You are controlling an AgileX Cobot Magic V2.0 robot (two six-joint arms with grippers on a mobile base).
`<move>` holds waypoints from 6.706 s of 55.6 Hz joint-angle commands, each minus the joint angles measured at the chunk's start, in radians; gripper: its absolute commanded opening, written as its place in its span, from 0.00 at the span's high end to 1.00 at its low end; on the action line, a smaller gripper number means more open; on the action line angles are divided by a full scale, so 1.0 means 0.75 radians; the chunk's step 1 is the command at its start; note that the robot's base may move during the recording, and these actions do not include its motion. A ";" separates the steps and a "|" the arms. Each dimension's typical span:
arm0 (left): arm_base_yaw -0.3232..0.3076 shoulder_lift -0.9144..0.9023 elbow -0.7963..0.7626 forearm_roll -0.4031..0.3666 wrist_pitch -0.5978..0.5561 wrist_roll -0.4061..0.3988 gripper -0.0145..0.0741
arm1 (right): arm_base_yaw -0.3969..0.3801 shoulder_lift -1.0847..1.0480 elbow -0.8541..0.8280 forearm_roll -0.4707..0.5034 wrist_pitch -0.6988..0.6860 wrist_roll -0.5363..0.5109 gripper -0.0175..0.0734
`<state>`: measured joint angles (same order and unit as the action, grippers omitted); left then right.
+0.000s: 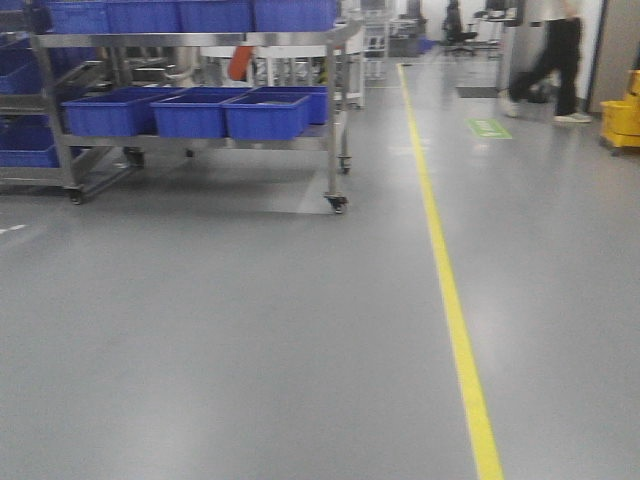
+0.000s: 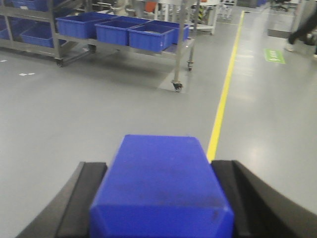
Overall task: Pick and sort blue part to right shelf
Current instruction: 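Drive the base away from the table holding both parts, then drive and turn the base to face the shelf of blue bins, then extend the left gripper over the blue bin nearest it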
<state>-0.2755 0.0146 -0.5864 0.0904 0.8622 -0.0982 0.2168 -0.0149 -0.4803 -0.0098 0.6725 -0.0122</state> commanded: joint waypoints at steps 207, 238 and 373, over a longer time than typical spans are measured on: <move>-0.006 0.026 -0.032 0.005 -0.115 -0.002 0.40 | 0.002 0.022 -0.036 -0.010 -0.126 -0.010 0.56; -0.009 0.026 -0.032 0.009 -0.115 -0.002 0.40 | 0.002 0.022 -0.036 -0.010 -0.126 -0.010 0.56; -0.006 0.026 -0.032 0.009 -0.115 -0.002 0.40 | 0.008 0.022 -0.036 -0.043 -0.126 -0.010 0.56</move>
<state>-0.2755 0.0146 -0.5864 0.0956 0.8622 -0.0982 0.2230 -0.0149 -0.4803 -0.0125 0.6725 -0.0122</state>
